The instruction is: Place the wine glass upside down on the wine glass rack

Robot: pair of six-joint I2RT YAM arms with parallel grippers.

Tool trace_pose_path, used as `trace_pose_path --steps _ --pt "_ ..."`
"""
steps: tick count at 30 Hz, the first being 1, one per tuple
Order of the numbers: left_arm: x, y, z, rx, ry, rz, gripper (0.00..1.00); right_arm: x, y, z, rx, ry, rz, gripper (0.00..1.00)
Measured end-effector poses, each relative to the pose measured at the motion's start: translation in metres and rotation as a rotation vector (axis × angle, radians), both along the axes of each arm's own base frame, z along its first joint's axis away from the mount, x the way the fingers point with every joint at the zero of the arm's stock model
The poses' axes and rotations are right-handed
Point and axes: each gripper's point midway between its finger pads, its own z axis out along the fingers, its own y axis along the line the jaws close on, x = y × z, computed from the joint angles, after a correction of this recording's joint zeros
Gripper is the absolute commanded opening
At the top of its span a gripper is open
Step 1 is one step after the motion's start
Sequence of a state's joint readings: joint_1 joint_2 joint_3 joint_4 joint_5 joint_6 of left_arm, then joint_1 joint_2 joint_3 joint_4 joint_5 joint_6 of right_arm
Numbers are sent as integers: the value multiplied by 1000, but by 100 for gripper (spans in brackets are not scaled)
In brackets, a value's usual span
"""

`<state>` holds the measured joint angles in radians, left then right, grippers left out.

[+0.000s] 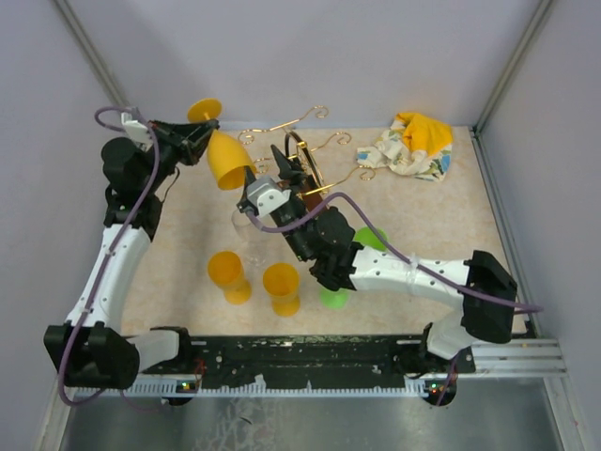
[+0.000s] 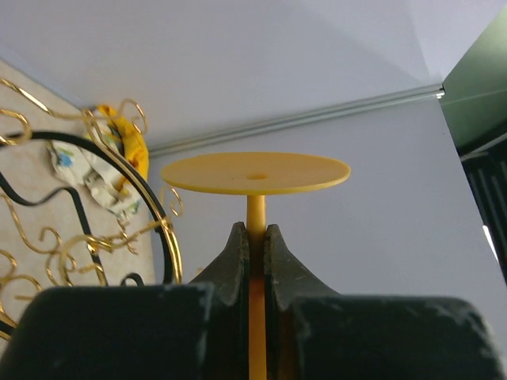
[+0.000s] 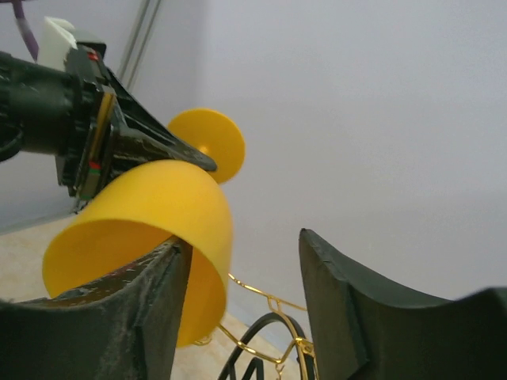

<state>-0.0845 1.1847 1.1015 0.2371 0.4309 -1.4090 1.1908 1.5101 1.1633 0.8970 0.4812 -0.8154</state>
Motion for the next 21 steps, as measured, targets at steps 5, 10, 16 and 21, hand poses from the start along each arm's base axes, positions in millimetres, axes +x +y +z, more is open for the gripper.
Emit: trace_pose_path --steps 5,10,16,21 --pt "13 34 14 123 -92 129 0 2 -17 -1 -2 21 -52 74" --pt "20 60 39 340 -244 287 0 5 -41 1 -4 72 -133 78" --pt "31 94 29 663 -347 494 0 4 -78 7 12 140 -228 85" --pt "42 109 -11 857 -369 561 0 -1 -108 10 33 209 -269 89"
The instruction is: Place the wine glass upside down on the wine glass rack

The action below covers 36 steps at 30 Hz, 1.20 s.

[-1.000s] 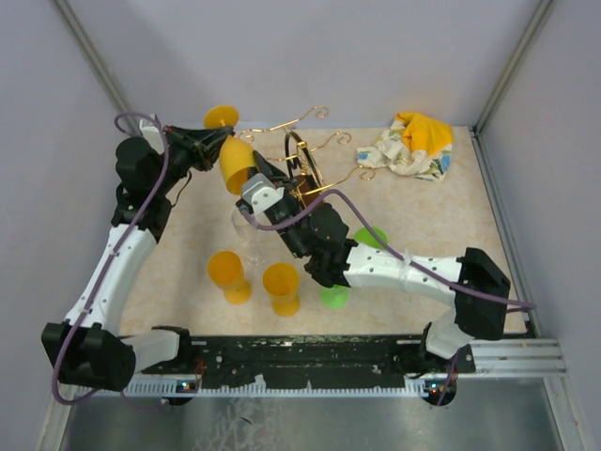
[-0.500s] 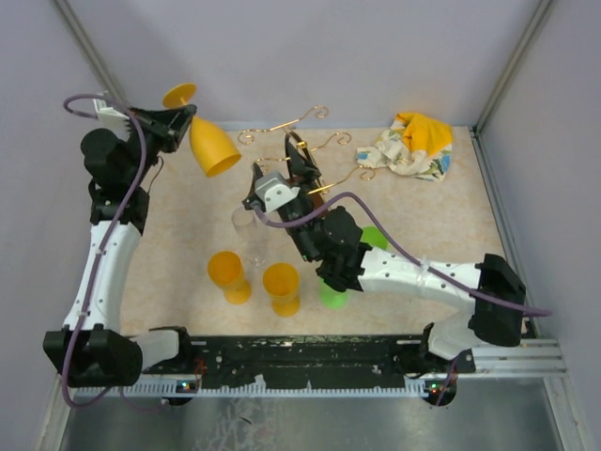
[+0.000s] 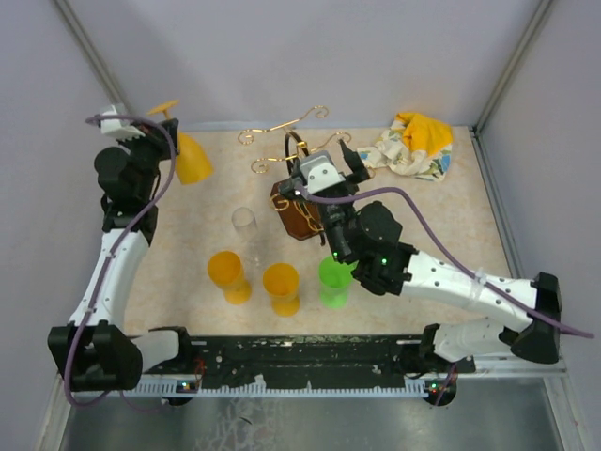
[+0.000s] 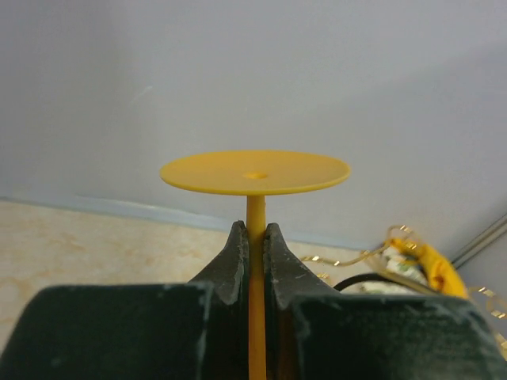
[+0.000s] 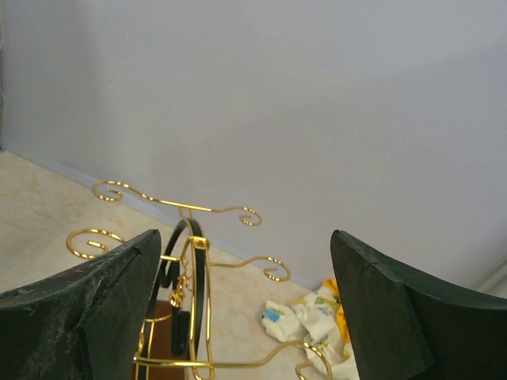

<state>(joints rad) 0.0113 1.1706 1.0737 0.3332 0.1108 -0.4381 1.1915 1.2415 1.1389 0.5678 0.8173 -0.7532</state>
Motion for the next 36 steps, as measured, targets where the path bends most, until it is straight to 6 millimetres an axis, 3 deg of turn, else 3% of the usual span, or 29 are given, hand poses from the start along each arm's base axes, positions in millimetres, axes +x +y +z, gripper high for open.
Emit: trace_pose_path --steps 6,9,18,27,36 --pt "5 -6 -82 161 3 -33 0 -10 -30 1 40 46 -12 89" --pt "7 -14 -109 201 4 -78 0 -15 -45 -5 50 59 -22 89" --pt "4 -61 -106 305 -213 -304 0 -20 -62 -23 35 77 -38 90" --pt "12 -99 -147 320 -226 -533 0 -22 -68 -24 31 80 -42 90" --pt "13 -129 -138 344 -308 -653 0 -21 -72 -24 34 85 -57 90"
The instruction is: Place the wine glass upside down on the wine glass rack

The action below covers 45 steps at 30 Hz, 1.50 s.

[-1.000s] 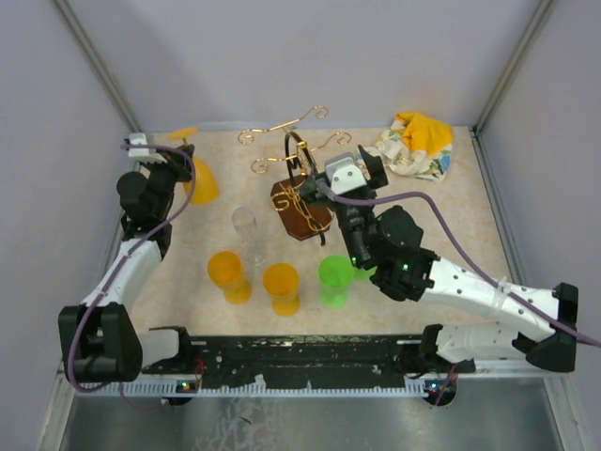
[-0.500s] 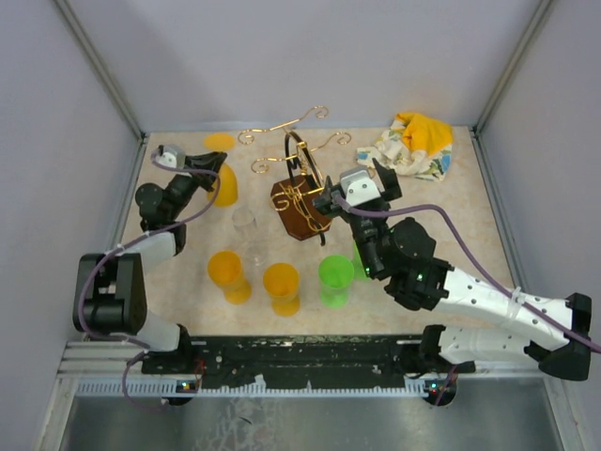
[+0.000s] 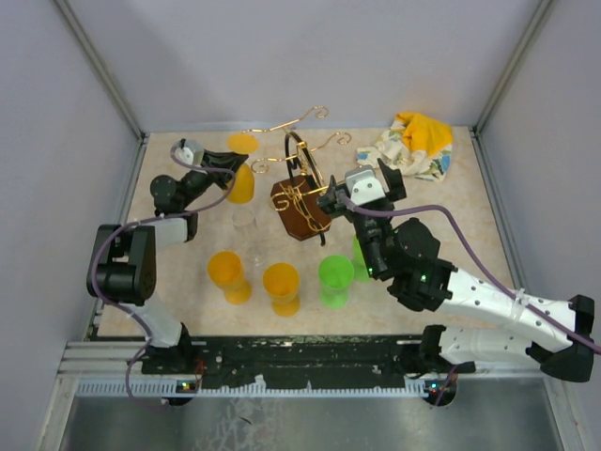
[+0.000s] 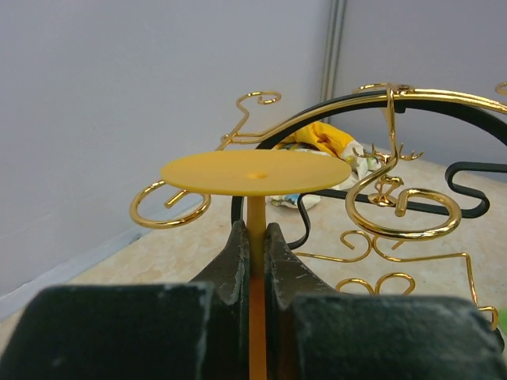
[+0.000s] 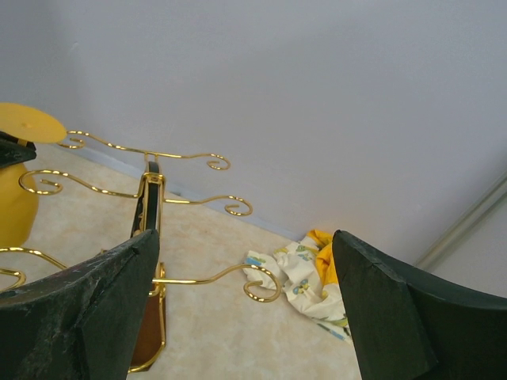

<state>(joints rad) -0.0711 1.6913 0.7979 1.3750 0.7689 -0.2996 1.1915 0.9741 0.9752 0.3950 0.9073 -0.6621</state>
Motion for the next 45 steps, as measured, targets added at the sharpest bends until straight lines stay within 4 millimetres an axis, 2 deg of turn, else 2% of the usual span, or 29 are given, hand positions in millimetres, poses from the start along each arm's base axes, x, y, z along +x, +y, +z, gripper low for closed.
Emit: trace_pose_path --steps 10,20,30,45 --pt "11 -17 -27 8 45 -44 0 1 -1 -2 -19 3 -15 92" --pt "30 -22 -30 -34 19 -65 0 9 9 -14 -99 12 -34 93" --pt "50 -28 -40 -82 70 -79 0 11 7 -15 -105 14 -43 94" --pt "69 -25 -40 -139 85 -22 0 14 9 -19 -125 26 -51 95"
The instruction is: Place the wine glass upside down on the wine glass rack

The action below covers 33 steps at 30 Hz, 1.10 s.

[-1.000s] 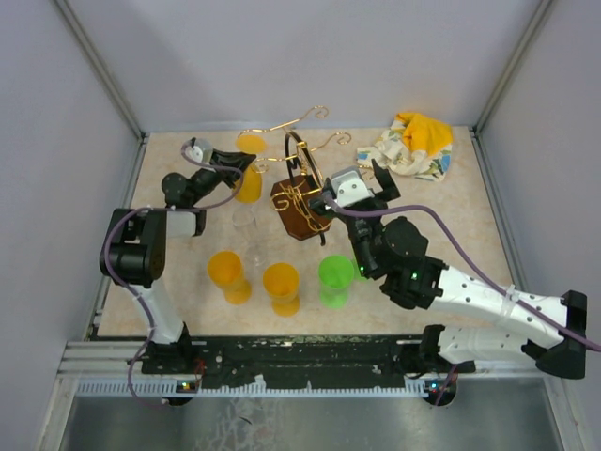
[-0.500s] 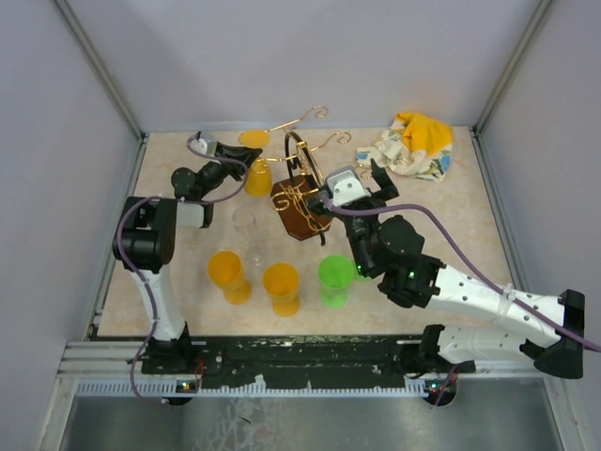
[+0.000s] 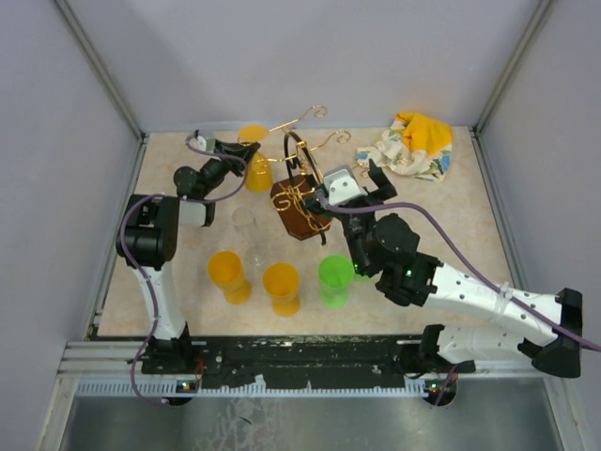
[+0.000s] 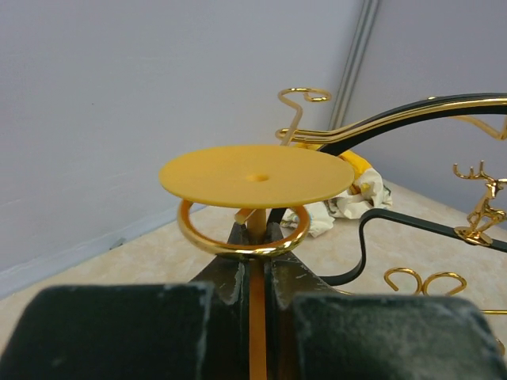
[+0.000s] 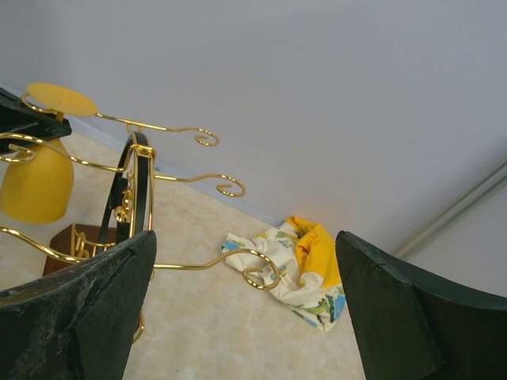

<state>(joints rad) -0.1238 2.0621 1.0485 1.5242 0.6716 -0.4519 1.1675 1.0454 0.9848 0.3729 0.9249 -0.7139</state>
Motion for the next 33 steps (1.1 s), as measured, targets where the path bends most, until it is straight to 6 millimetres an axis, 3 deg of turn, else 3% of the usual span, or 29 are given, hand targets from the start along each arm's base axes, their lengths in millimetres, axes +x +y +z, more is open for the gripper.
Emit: trace_pose_path --steps 9,20,23,27,33 --pt "10 24 -6 -19 22 82 0 3 5 -7 -28 15 -4 96" --pt "-8 29 -5 16 11 93 1 4 6 -6 -21 22 -7 98" --pt "-14 27 -5 29 5 82 12 4 6 -8 -28 26 -8 99" --pt "-17 25 -7 40 3 72 45 4 6 -8 -27 28 -7 99" --pt "-32 20 -32 66 62 42 58 5 5 -11 -24 39 -13 98"
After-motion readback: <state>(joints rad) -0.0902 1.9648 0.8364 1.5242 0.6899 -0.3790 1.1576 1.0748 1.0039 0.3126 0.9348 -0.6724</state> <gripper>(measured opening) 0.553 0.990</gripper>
